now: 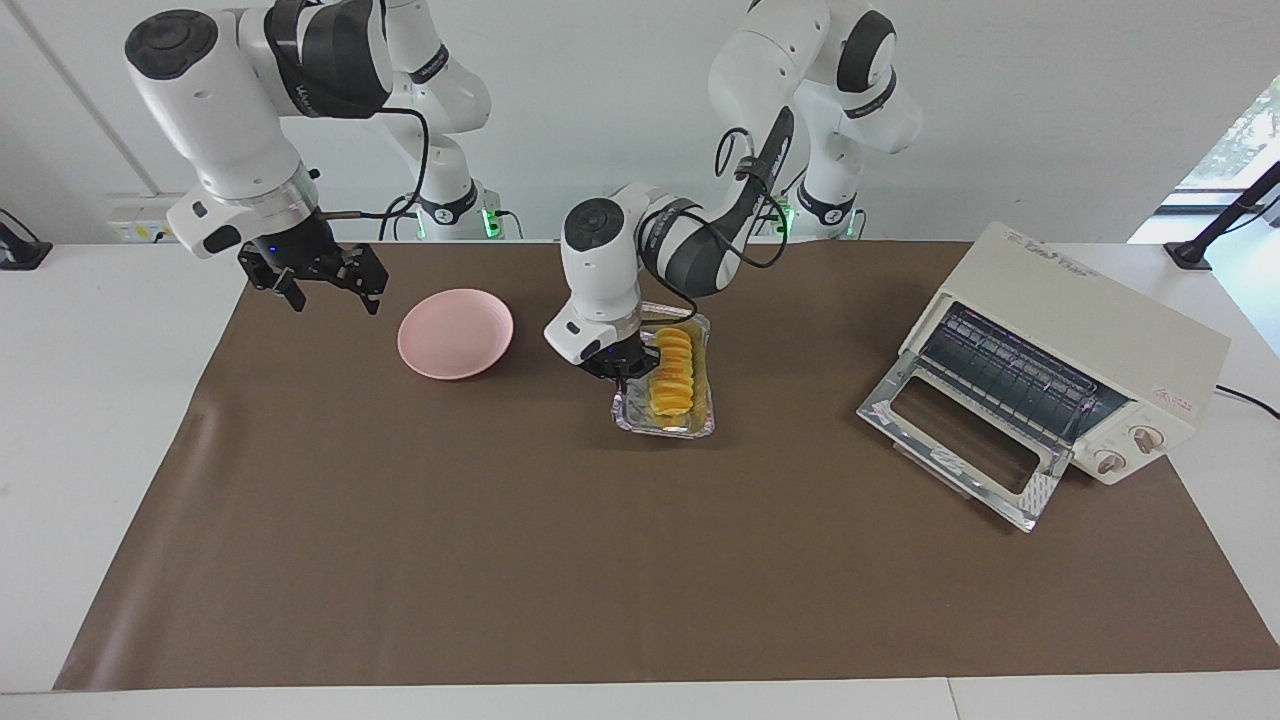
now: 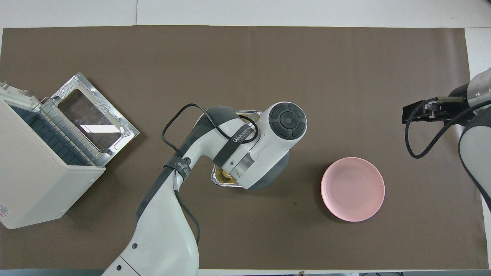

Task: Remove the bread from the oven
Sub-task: 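Pull the foil tray out and set it on the table center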

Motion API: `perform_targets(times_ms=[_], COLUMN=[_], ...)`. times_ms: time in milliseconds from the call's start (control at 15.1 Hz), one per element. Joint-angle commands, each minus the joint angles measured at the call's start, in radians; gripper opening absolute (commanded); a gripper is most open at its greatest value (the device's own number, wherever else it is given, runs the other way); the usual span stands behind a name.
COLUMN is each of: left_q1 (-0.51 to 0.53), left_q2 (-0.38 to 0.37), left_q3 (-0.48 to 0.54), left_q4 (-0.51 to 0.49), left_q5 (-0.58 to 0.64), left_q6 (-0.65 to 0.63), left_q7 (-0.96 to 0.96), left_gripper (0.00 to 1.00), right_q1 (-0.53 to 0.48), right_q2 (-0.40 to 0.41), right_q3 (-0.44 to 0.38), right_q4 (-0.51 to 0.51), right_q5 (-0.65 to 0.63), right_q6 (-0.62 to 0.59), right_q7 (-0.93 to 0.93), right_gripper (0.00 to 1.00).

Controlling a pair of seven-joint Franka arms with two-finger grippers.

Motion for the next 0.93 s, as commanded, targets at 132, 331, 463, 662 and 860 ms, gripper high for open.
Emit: perform_targets(times_ms=[132, 331, 463, 662, 860], left_q1=[-0.050, -0.049, -0.046, -0.046, -0.031], left_q2=[0.029, 0.034, 0.035, 0.035, 0.031], left_q3=[0.016, 0.016, 0.016, 0.016, 0.017], left_q4=[-0.011, -0.011, -0.017, -0.018, 0.018], left_q5=[0.090, 0.088, 0.090, 0.131, 0.140], left_q6=[0.030, 0.055, 0.075, 0.076, 0.035], left_q7=[-0.057, -0.087, -0.089, -0.080, -0.074], left_gripper=[0.00, 0.00, 0.00, 1.00, 1.00], right_q1=[-0.013, -0.013, -0.011, -0.013, -0.011], right_q2=[-0.013, -0.013, -0.013, -0.013, -0.013], right_q3=[0.009, 0.009, 0.009, 0.009, 0.009], right_q4=[-0.006, -0.006, -0.006, -0.006, -0.006], right_q5=[-0.017, -0.017, -0.017, -0.017, -0.017], right_q6=[-0.011, -0.011, -0.013, -0.011, -0.011], right_q7=[-0.027, -0.027, -0.027, -0.027, -0.027], right_gripper=[1.00, 1.00, 1.00, 1.00, 1.00])
